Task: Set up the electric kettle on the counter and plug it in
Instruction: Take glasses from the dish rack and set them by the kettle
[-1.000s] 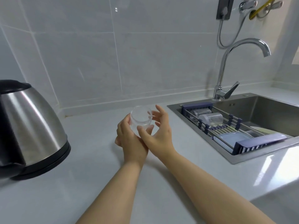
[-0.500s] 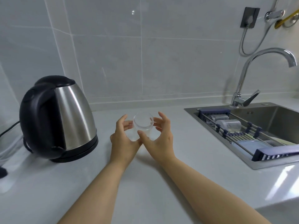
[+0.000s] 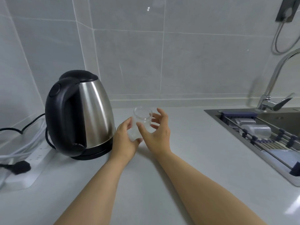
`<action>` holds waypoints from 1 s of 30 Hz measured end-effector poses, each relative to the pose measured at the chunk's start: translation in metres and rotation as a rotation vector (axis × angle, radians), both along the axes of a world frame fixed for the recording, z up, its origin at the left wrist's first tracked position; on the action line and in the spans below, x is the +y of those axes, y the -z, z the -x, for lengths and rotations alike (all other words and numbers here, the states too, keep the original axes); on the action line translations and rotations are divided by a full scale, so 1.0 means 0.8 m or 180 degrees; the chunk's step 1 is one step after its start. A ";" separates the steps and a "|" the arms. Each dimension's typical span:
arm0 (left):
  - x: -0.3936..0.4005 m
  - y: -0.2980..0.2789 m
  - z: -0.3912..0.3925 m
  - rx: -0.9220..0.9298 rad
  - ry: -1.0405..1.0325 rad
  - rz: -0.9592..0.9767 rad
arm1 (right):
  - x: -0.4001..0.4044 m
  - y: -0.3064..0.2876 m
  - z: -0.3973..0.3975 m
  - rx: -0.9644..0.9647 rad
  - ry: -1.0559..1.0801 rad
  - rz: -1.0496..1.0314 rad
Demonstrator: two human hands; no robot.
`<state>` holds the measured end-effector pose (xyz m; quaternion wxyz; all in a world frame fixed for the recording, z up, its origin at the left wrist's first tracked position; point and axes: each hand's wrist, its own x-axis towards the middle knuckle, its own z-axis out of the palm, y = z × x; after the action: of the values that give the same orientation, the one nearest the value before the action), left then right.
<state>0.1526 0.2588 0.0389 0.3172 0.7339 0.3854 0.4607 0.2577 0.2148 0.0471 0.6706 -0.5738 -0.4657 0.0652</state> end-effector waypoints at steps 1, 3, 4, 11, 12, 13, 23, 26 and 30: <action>0.000 0.001 -0.001 0.0080 -0.0019 0.0135 | 0.006 0.000 -0.001 0.0013 0.0016 -0.0009; -0.002 0.001 -0.004 0.0146 -0.0056 0.0349 | 0.018 -0.002 -0.004 0.0042 0.0058 -0.0032; -0.001 0.002 -0.004 0.0150 -0.0126 0.0399 | 0.025 -0.001 -0.003 0.0065 0.0057 -0.0031; 0.004 0.003 -0.004 0.0116 -0.0407 0.0407 | 0.059 0.001 -0.006 -0.0010 0.0071 0.0069; 0.004 0.002 -0.004 0.0079 -0.0419 0.0409 | 0.063 0.002 -0.006 -0.0020 0.0070 0.0103; 0.003 0.001 -0.005 0.0028 -0.0413 0.0438 | 0.064 0.002 -0.008 -0.0024 0.0084 0.0141; 0.004 0.002 -0.004 -0.0011 -0.0260 0.0505 | 0.077 0.004 -0.017 0.0078 0.0111 0.0412; 0.003 0.002 -0.003 -0.0028 -0.0225 0.0516 | 0.076 0.003 -0.017 0.0075 0.0084 0.0480; 0.001 0.001 -0.002 0.0011 -0.0183 0.0528 | 0.076 0.003 -0.017 0.0001 0.0075 0.0584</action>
<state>0.1544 0.2598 0.0382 0.3628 0.6945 0.4437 0.4349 0.2712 0.2758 0.0447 0.6159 -0.6382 -0.4510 0.0998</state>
